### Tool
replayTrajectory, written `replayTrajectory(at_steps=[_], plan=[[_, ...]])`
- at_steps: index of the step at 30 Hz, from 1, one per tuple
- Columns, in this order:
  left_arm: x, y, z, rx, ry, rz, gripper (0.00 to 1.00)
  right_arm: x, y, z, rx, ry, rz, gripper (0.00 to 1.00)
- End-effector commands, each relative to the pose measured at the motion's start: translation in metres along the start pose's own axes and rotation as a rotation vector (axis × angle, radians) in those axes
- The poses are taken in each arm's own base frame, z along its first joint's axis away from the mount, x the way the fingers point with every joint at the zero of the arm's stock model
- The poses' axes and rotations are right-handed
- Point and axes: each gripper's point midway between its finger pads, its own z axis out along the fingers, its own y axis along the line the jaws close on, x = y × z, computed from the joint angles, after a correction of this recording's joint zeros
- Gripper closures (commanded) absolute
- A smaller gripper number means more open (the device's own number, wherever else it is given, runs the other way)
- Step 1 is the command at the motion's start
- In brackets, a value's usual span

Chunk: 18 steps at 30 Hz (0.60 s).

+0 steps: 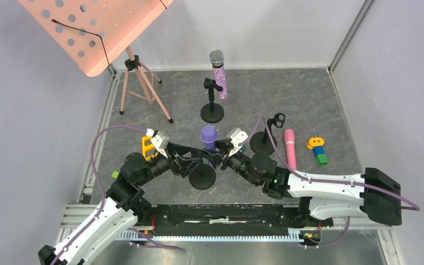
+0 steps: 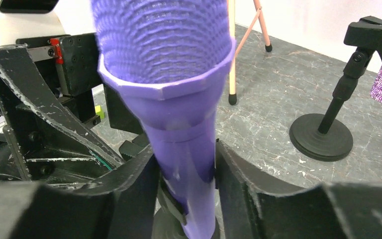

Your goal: Remove the microphone from the stand

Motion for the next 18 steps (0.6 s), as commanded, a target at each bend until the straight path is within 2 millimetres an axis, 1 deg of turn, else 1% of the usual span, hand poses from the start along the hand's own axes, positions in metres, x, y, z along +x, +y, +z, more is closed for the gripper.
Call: replayTrajectory(at_steps=[1, 2, 5, 9, 14, 18], plan=[[-0.031, -0.014, -0.002, 0.037, -0.067, 0.043, 0.19, -0.031, 0.001, 0.003, 0.007, -0.093, -0.023, 0.54], [-0.032, -0.017, -0.001, 0.056, -0.065, 0.046, 0.16, -0.029, 0.000, 0.001, 0.004, -0.091, -0.035, 0.56], [-0.030, -0.022, 0.004, 0.090, -0.033, 0.048, 0.14, -0.029, 0.003, -0.005, -0.032, -0.083, -0.079, 0.61], [-0.027, -0.029, 0.011, 0.144, 0.015, 0.054, 0.13, -0.020, 0.011, -0.013, -0.117, -0.064, -0.108, 0.61], [-0.024, -0.032, 0.017, 0.173, 0.070, 0.070, 0.12, -0.009, -0.004, -0.018, -0.111, -0.033, -0.070, 0.61], [-0.024, -0.041, 0.021, 0.228, 0.099, 0.070, 0.14, -0.012, -0.006, -0.021, -0.145, -0.060, -0.029, 0.59]])
